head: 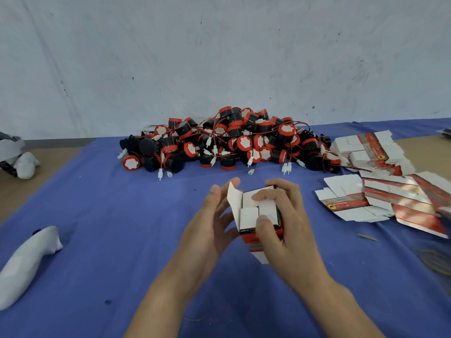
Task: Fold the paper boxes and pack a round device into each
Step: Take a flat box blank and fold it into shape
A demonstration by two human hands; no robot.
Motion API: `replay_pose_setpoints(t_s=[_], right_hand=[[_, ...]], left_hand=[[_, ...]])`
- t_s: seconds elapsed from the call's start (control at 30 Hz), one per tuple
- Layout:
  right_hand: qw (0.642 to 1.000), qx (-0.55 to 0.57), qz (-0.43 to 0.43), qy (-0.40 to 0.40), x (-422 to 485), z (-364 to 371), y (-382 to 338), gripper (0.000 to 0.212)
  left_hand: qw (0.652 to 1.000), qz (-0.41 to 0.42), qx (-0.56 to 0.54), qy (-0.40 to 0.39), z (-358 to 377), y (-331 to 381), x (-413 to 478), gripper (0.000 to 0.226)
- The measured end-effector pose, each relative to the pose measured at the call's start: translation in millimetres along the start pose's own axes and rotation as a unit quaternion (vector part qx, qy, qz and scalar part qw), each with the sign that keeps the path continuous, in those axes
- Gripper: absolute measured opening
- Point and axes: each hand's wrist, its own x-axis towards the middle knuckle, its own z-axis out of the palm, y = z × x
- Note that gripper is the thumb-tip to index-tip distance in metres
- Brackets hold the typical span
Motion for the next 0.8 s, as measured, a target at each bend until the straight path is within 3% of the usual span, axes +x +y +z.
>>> replay_pose_setpoints(t_s=[0.17, 0.33, 0.53, 0.63, 0.8], right_hand=[[0.999, -0.032, -0.023, -0.026, -0.7, -2.7, -0.1, 0.029], [0.994, -0.055, -0.052, -0.079, -3.0, -3.3, 2.7, 0.058], [0.989, -0.09, -0.078, -0.088, -1.5, -1.8, 1.1, 0.073], [0.983, -0.118, -0.106, -0.089, -3.4, 2.3, -0.2, 0.075], [0.99, -0.089, -0.093, -0.06, 0.9, -2.7, 0.1, 0.069]], left_hand=[[0.999, -0.018, 0.025, -0.024, -0.3, -8.4, -3.2, 0.038], [0.999, -0.02, 0.029, -0.001, -2.3, -12.5, -1.9, 0.05], [0.999, -0.021, 0.028, 0.017, -6.6, -18.2, 2.6, 0.043], [0.998, -0.023, 0.048, 0.024, -8.5, -20.4, 4.2, 0.041], [0.999, -0.042, -0.015, 0.001, -6.4, -10.4, 3.8, 0.036]])
